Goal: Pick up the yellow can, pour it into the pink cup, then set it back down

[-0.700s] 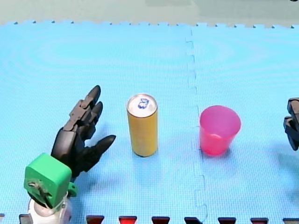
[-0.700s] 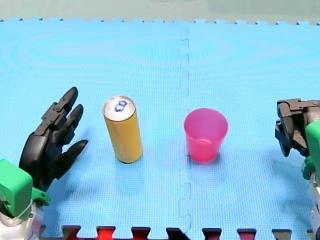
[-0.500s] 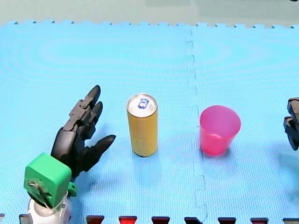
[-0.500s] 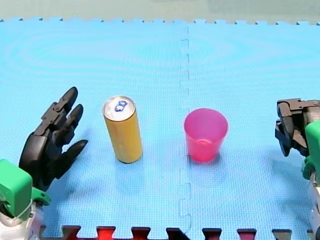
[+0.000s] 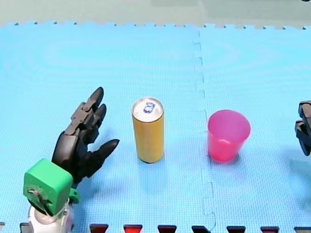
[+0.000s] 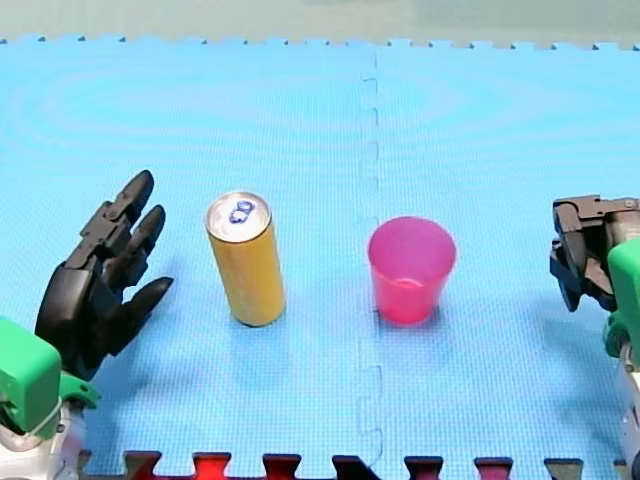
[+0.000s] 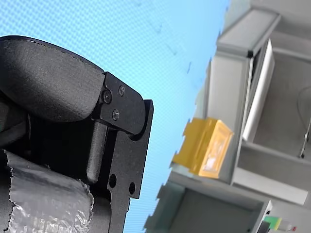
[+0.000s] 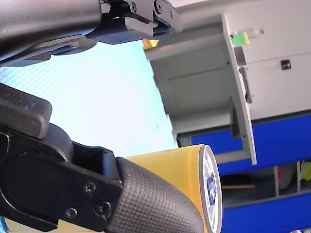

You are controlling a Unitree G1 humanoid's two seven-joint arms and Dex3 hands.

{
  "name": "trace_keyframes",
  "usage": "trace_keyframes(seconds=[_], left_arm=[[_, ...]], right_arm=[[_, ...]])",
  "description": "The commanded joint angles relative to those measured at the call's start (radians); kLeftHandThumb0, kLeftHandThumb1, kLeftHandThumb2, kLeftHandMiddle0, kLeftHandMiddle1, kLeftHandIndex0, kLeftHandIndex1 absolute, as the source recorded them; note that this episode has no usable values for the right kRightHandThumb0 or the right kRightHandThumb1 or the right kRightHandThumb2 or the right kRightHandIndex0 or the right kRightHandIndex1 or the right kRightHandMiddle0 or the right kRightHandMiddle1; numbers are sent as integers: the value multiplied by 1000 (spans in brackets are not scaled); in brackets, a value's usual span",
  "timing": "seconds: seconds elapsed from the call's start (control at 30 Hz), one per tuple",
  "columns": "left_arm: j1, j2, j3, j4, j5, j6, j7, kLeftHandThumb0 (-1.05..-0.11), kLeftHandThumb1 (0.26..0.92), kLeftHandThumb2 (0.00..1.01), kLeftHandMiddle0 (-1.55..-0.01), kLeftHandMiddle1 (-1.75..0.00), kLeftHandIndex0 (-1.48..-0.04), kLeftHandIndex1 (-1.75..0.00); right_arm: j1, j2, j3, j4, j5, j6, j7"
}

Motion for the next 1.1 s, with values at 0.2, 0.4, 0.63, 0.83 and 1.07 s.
trace_keyframes(seconds=[0.2,0.4,0.63,0.83,1.07], left_arm=[[-10,26,54,-74,-125,-11,-117,-1048,921,52,-216,0,-225,-5],[-25,56,87,-90,-192,-1,-209,-1048,921,52,-216,-2,-248,-13],[-22,80,76,-112,-166,0,-196,-1048,921,82,-221,-4,-255,-10],[-24,86,65,-122,-143,0,-171,-1048,921,96,-224,-5,-254,-7],[-16,74,31,-176,-87,-3,-90,-1048,921,104,-226,-5,-235,0]], right_arm=[[-5,-2,-1,3,2,-2,-2],[-6,0,1,4,1,1,-4],[-7,3,-1,7,4,3,-3],[-3,5,-3,4,6,2,1],[-2,7,-3,2,6,1,-1]])
